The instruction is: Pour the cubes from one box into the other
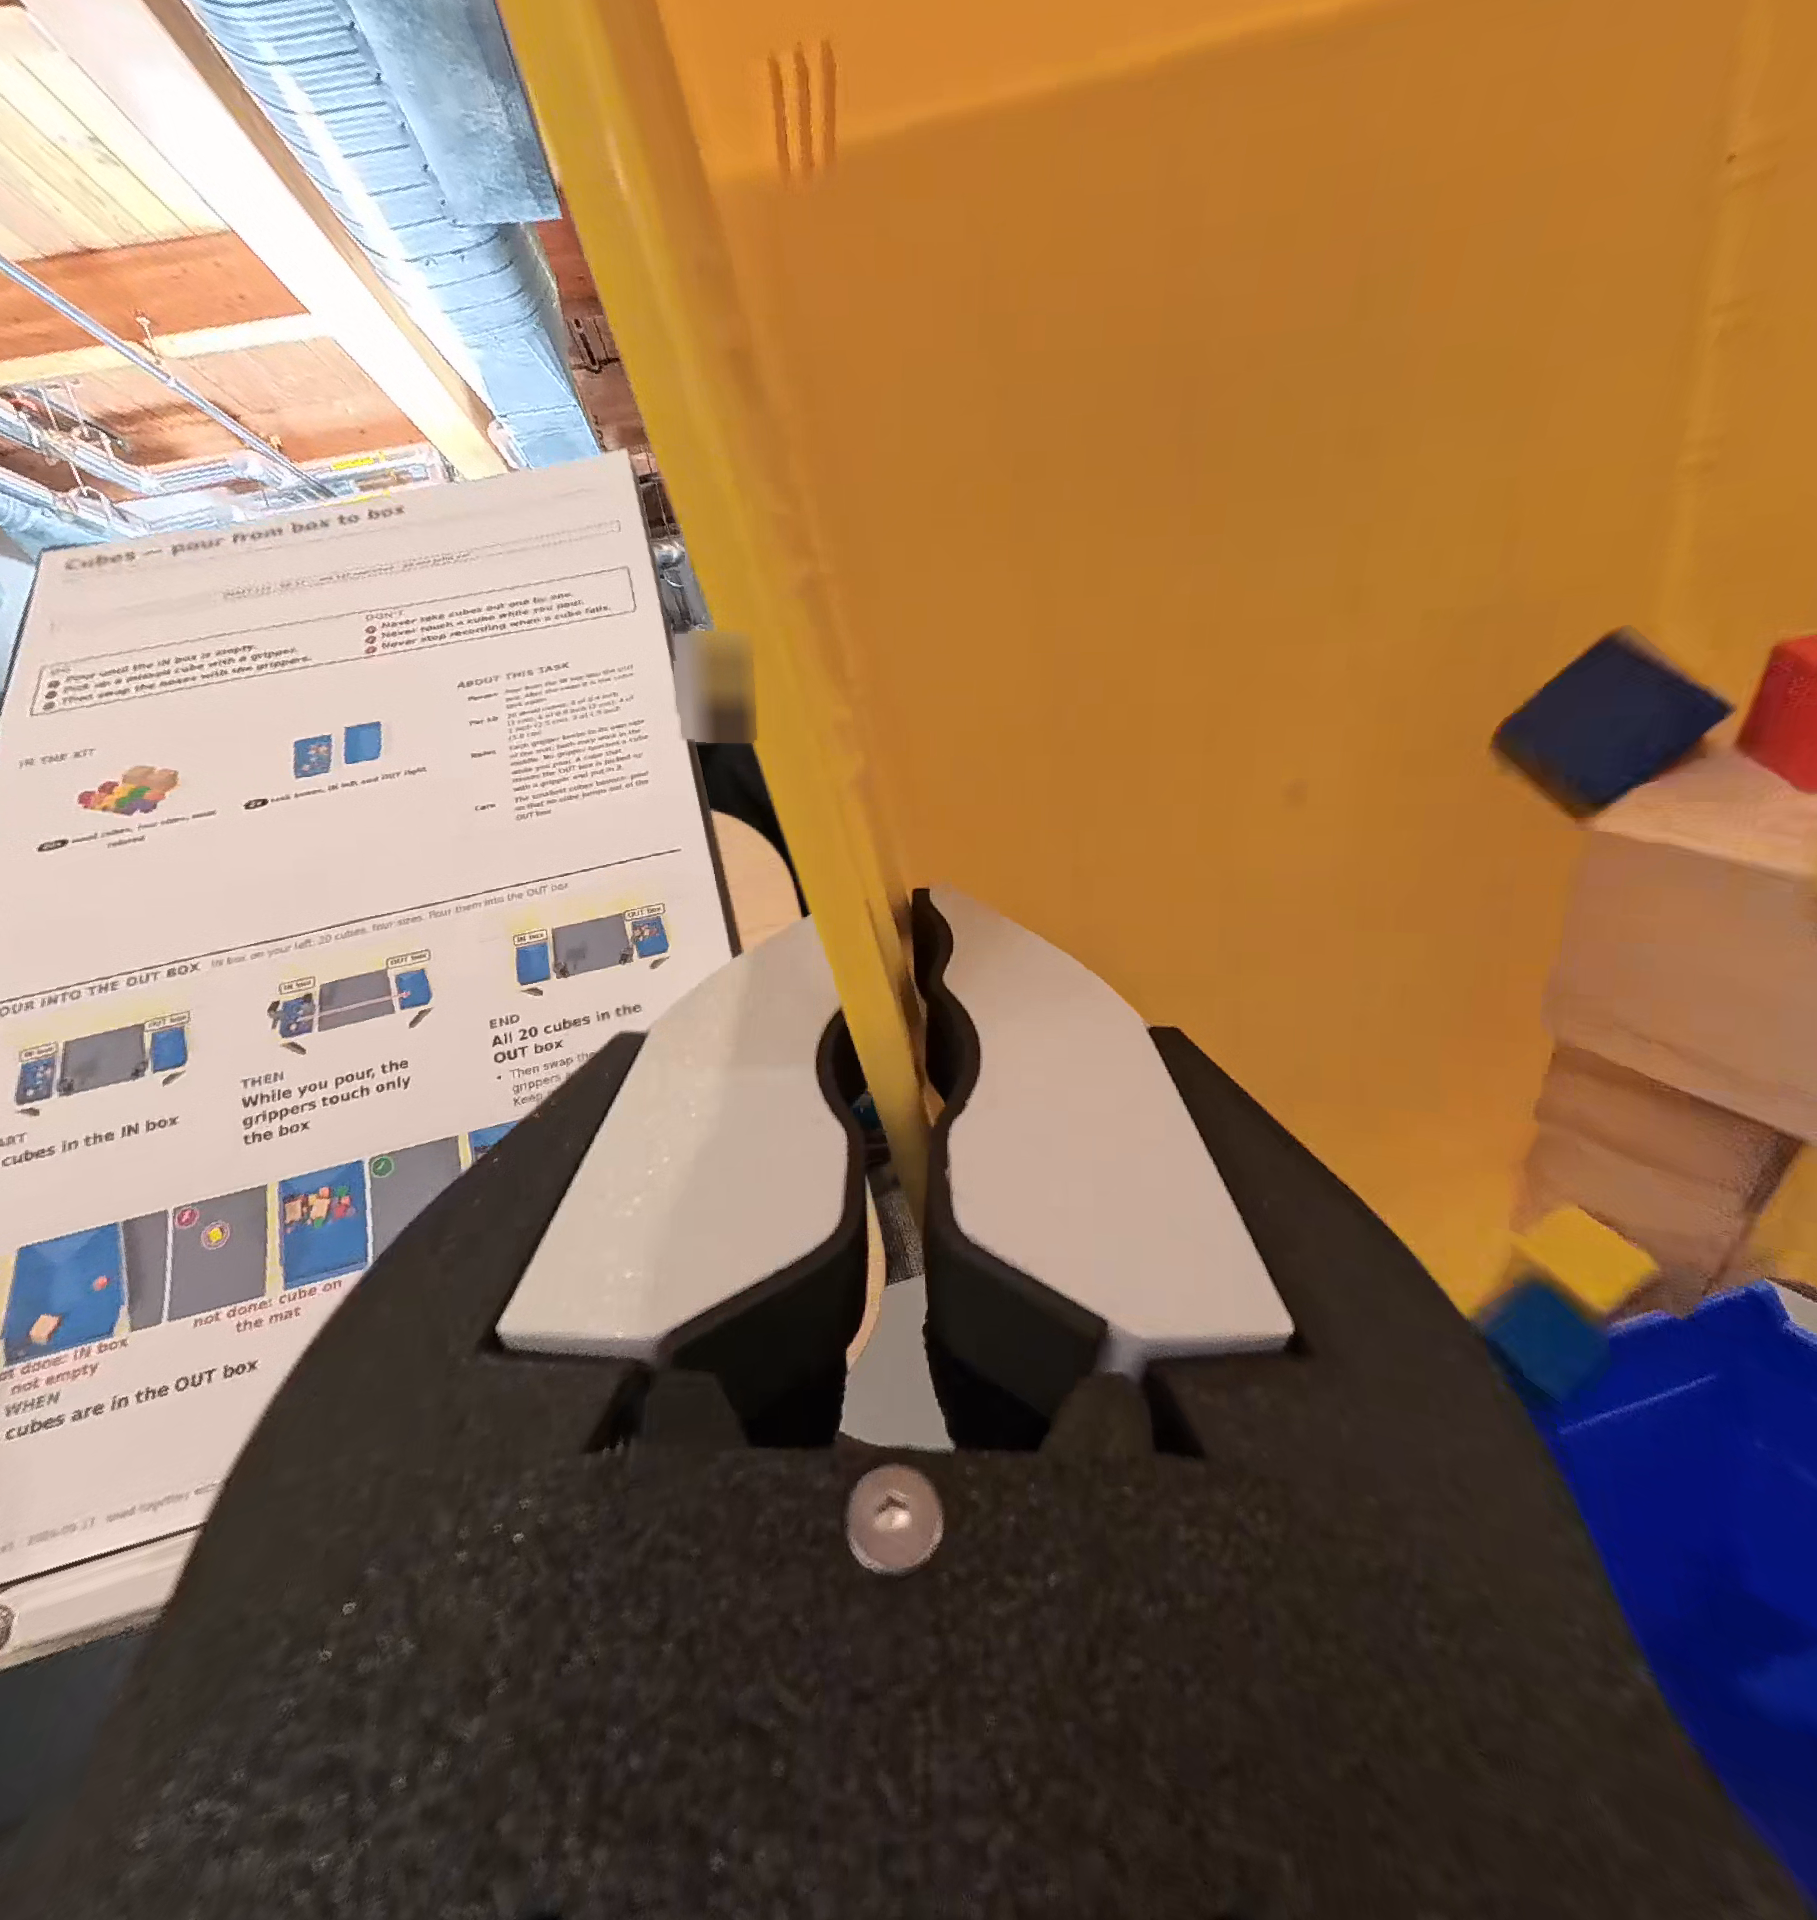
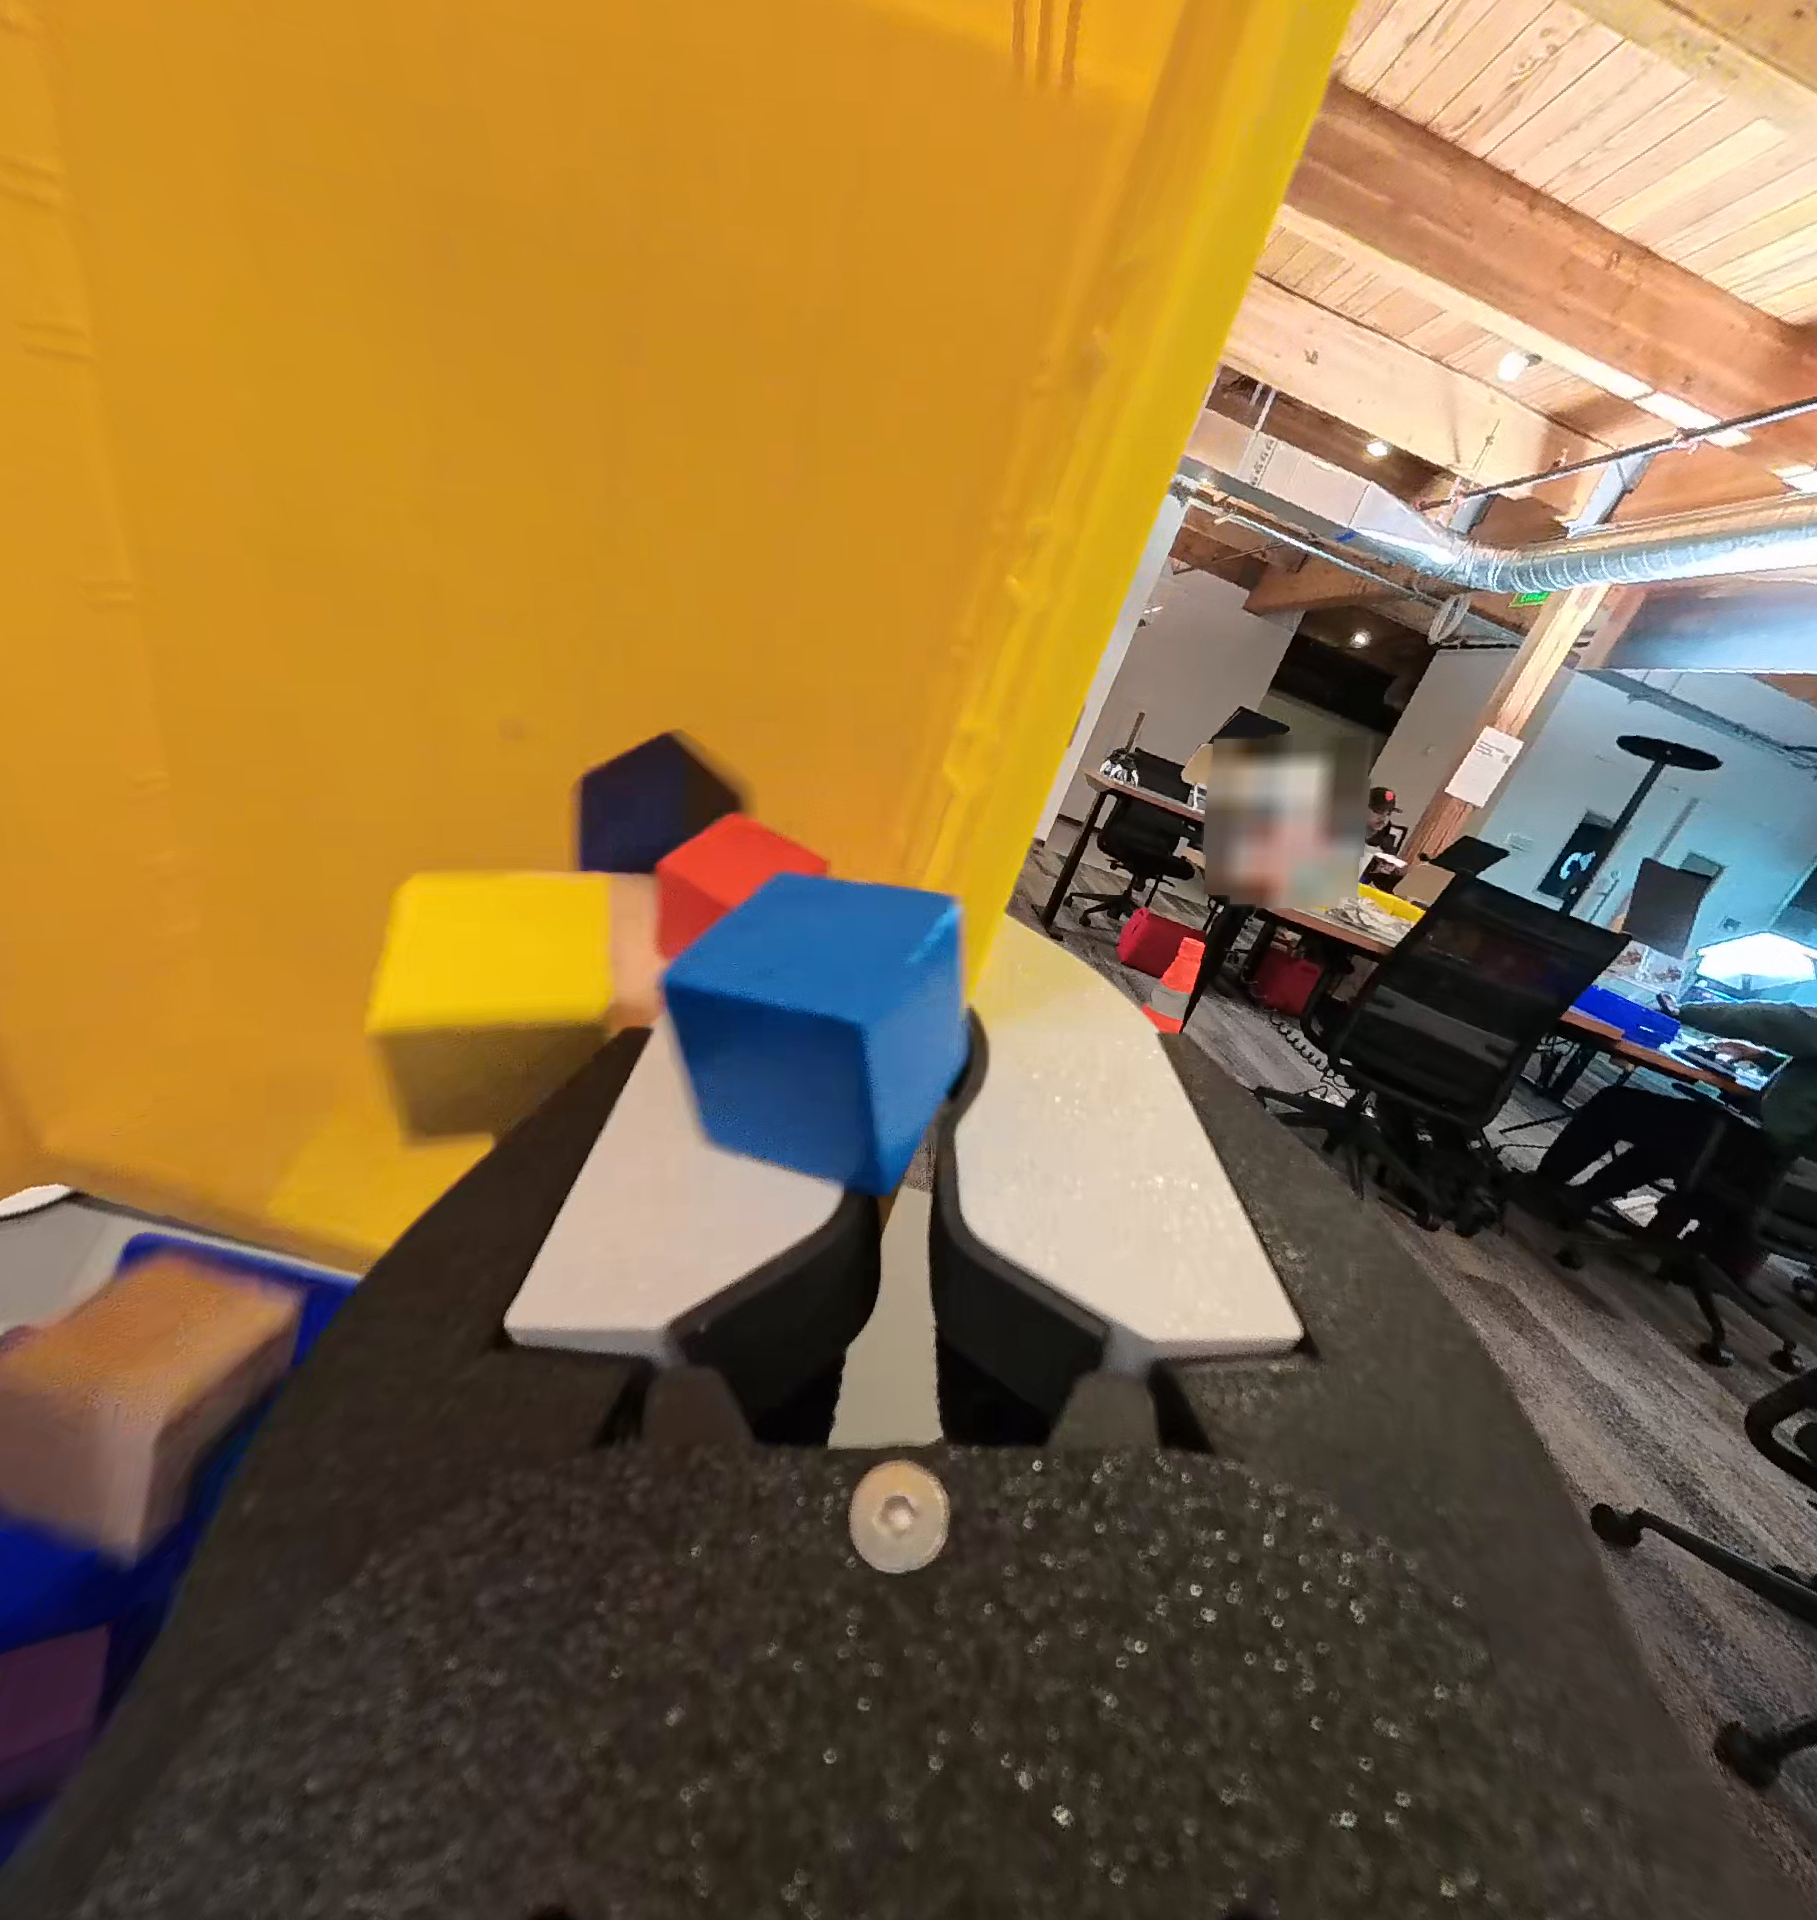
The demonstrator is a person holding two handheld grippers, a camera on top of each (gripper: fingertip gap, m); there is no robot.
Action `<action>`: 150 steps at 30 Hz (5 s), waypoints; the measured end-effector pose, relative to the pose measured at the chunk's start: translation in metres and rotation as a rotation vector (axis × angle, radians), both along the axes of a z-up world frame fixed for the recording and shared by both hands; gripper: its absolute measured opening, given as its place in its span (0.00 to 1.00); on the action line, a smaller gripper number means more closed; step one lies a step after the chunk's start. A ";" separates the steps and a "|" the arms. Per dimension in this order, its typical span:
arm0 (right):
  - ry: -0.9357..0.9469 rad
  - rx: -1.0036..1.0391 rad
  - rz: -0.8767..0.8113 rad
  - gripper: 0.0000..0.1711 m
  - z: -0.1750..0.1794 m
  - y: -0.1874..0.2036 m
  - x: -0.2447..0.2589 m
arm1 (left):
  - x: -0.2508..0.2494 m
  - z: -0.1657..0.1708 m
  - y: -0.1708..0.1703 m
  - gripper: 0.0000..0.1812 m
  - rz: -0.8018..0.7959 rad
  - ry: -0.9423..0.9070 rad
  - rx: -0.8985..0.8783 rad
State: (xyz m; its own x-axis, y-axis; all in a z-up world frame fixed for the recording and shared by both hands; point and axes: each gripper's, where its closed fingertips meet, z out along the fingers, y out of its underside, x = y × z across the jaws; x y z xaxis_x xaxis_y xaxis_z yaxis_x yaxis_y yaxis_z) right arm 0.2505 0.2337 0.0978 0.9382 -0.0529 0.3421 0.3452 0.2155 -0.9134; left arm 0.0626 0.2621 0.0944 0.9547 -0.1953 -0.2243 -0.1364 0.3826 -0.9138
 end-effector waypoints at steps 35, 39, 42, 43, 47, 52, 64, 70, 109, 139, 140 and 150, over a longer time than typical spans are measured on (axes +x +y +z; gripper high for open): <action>0.266 -0.585 0.015 0.03 0.068 -0.014 -0.159 | -0.157 0.084 -0.025 0.02 0.005 0.102 -0.524; 0.309 -0.806 0.048 0.03 0.038 -0.027 -0.276 | -0.274 0.055 -0.053 0.03 0.101 0.162 -0.720; 0.299 -0.990 0.096 0.03 -0.006 -0.046 -0.376 | -0.373 0.019 -0.079 0.03 0.170 0.149 -0.875; 0.302 -1.051 0.118 0.02 -0.022 -0.052 -0.409 | -0.405 0.004 -0.088 0.03 0.188 0.138 -0.934; 0.246 -1.273 0.149 0.03 -0.090 -0.076 -0.515 | -0.512 -0.063 -0.114 0.02 0.225 0.097 -1.187; 0.192 -1.473 0.098 0.03 -0.161 -0.082 -0.585 | -0.584 -0.140 -0.120 0.03 0.235 0.096 -1.400; 0.183 -1.687 0.095 0.04 -0.245 -0.057 -0.617 | -0.617 -0.240 -0.095 0.03 0.131 0.128 -1.695; 0.126 -1.461 0.308 0.29 -0.219 -0.044 -0.610 | -0.630 -0.218 -0.090 0.20 0.207 0.096 -1.571; 0.272 -0.549 -0.144 0.33 -0.221 -0.311 -0.066 | -0.491 -0.219 -0.332 0.38 0.075 -0.281 -0.852; 0.492 -0.433 -0.148 0.33 -0.193 -0.309 -0.063 | -0.157 -0.191 -0.317 0.44 -0.393 0.123 -0.736; 0.487 -0.470 -0.146 0.34 -0.200 -0.310 -0.063 | -0.121 -0.196 -0.309 0.41 -0.405 0.137 -0.729; 0.484 -0.479 -0.150 0.36 -0.202 -0.319 -0.043 | 0.033 -0.226 -0.210 0.14 -0.290 0.082 -0.909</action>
State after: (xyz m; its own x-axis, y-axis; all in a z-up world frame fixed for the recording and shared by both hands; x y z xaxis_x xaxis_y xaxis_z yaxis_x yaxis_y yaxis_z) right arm 0.2076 -0.0853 -0.1043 0.9853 -0.1419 -0.0949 -0.1306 -0.2681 -0.9545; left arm 0.0955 0.0517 -0.1319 0.8298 -0.5543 0.0653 -0.2249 -0.4392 -0.8698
